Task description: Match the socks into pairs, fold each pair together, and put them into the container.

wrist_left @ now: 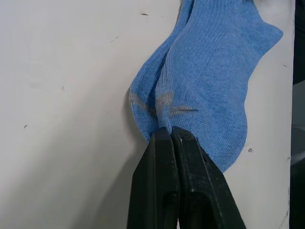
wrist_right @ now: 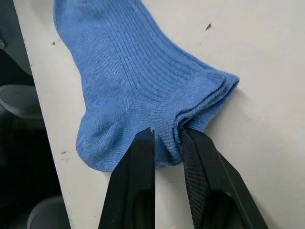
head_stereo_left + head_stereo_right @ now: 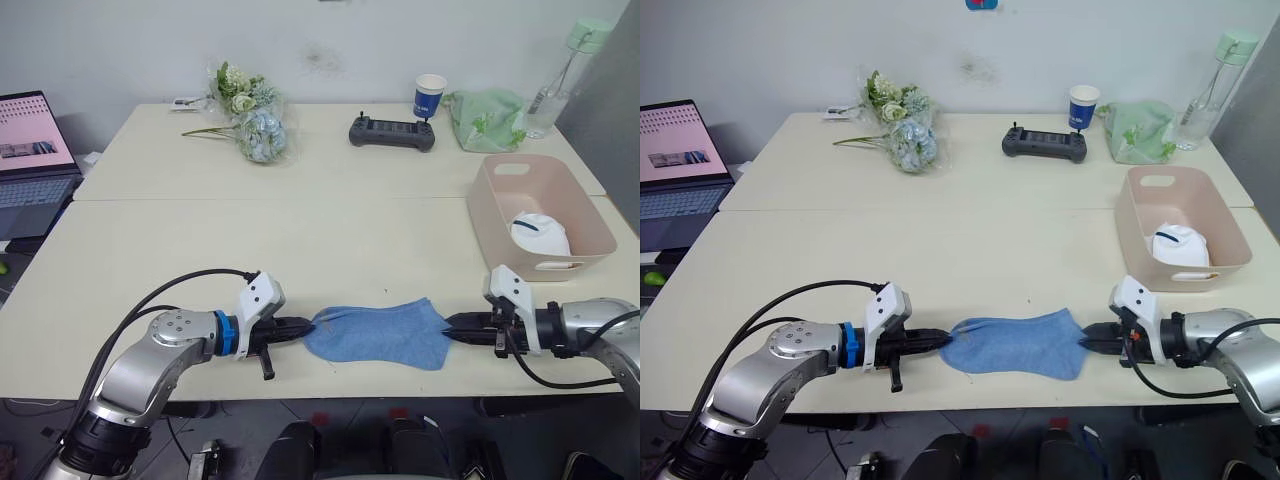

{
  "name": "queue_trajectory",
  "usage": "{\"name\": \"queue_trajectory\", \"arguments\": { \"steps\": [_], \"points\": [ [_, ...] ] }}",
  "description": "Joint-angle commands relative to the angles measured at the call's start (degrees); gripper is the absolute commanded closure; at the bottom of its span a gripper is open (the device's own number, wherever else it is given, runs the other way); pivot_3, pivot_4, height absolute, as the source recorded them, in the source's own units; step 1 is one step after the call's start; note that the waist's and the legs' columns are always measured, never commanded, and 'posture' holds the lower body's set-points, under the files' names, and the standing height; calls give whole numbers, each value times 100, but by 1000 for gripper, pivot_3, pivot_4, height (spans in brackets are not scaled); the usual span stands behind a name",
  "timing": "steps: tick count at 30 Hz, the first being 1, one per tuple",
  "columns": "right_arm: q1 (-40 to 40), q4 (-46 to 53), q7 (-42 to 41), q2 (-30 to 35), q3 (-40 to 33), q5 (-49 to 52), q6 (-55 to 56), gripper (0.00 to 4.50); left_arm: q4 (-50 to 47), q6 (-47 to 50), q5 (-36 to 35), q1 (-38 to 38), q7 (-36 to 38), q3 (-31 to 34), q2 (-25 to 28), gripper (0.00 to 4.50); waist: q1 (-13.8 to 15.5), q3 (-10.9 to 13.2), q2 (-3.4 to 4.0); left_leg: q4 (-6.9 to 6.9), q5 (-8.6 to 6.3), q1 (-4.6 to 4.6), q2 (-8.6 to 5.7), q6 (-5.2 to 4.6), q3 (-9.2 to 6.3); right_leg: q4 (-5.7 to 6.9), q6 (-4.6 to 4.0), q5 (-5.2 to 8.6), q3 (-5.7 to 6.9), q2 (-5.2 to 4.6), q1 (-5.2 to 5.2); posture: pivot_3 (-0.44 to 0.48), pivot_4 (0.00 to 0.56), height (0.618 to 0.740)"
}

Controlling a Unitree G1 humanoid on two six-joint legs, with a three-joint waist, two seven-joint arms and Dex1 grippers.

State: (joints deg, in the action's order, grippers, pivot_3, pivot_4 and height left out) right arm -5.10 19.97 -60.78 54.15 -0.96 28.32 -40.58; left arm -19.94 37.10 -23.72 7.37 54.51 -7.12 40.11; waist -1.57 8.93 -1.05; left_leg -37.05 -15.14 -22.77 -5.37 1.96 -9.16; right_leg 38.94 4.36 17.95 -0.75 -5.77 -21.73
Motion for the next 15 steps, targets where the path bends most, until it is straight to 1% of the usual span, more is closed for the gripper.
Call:
{"name": "queue_trajectory", "arguments": {
  "steps": [1,7,10,11,15],
  "points": [
    [10,160,-14,40,-119,79,14,3552,-192,-66,-53,-5,2,70,46,4500,0,0,0,0,0,0,0,0,0,0,0,0,0,0,0,0,150,740],
    [-27,119,16,13,-39,13,18,3552,-198,-70,-52,-13,-6,68,42,4500,0,0,0,0,0,0,0,0,0,0,0,0,0,0,0,0,150,740],
    [-102,77,102,-88,-45,26,5,4134,-234,-65,-85,-35,5,93,49,4500,-1,0,0,0,0,0,0,0,0,0,0,0,-1,0,0,0,150,740],
    [-159,73,139,-130,-49,49,-23,4435,-251,-23,-144,-42,12,134,46,4500,-1,0,0,0,0,0,0,0,0,0,0,0,0,0,0,0,150,740],
    [-344,27,254,-258,-41,74,-100,4475,-261,38,-216,-56,-6,201,76,4500,-5,0,0,0,0,0,0,0,0,0,0,0,0,0,0,0,150,740]
  ]
}}
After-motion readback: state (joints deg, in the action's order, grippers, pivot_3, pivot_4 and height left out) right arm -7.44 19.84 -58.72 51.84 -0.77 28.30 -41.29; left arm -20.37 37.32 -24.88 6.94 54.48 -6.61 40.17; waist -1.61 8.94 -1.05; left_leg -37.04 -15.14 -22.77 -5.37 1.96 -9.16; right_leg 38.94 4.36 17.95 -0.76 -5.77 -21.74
